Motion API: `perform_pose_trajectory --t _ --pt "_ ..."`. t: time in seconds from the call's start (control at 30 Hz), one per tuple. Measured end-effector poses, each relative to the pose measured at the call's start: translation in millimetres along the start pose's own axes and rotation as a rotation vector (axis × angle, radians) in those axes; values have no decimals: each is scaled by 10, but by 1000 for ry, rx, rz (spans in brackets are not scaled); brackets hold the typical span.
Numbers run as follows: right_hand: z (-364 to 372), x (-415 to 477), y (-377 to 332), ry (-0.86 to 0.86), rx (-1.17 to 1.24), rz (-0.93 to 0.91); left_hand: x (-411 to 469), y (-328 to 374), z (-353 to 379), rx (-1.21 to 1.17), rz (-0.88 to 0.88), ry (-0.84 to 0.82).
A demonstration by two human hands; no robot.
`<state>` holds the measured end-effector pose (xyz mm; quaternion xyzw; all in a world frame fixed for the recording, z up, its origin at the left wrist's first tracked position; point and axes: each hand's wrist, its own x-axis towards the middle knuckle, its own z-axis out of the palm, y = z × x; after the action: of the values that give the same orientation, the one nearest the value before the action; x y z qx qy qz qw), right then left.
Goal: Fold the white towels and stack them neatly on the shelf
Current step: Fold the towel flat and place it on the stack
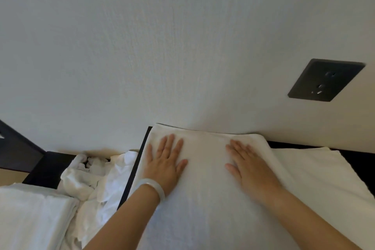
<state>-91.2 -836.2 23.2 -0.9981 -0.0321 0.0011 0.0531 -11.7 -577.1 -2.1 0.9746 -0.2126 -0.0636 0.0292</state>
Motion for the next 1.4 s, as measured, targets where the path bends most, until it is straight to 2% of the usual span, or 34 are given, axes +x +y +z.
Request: perform_pose_trajectory --t 0.07,0.13,0.23,0.3,0.37,0.47,0.8,0.93,0.97,1.03,1.1,1.2,1.3,1.4 --pt "-85 -242 -83 101 12 -30 -79 156 -59 -35 -53 -28" --pt "-89 -548 -42 149 -22 -4 -295 395 -103 -14 1 50" --pt "-163 -910 168 234 -25 223 -606 832 -31 -22 186 36" --pt "-216 -1089 320 234 84 461 -759 1041 1 -41 216 1" --pt "-199 -1289 449 145 153 610 -850 1112 72 -38 208 -11" --pt "-74 -1606 443 33 117 619 -934 1078 140 -21 179 -15" --pt "90 -2007 1 36 101 712 -1386 848 294 0 173 61" --pt "-61 -2073 -26 -27 201 691 -1472 816 257 10 175 66" --pt "-128 -2061 45 4 259 685 -1468 817 245 2 173 66" --pt "-289 -2045 271 172 401 741 -1442 812 239 -17 170 64" --pt "-419 -2022 605 325 422 852 -1406 811 245 -37 159 32" --pt "-546 -1931 1102 244 379 1014 -1314 890 189 -105 155 16" --pt "-570 -1742 1375 144 416 1127 -1118 1116 16 -154 194 118" --pt "-593 -1522 1473 130 507 1218 -826 1473 -285 -275 263 175"
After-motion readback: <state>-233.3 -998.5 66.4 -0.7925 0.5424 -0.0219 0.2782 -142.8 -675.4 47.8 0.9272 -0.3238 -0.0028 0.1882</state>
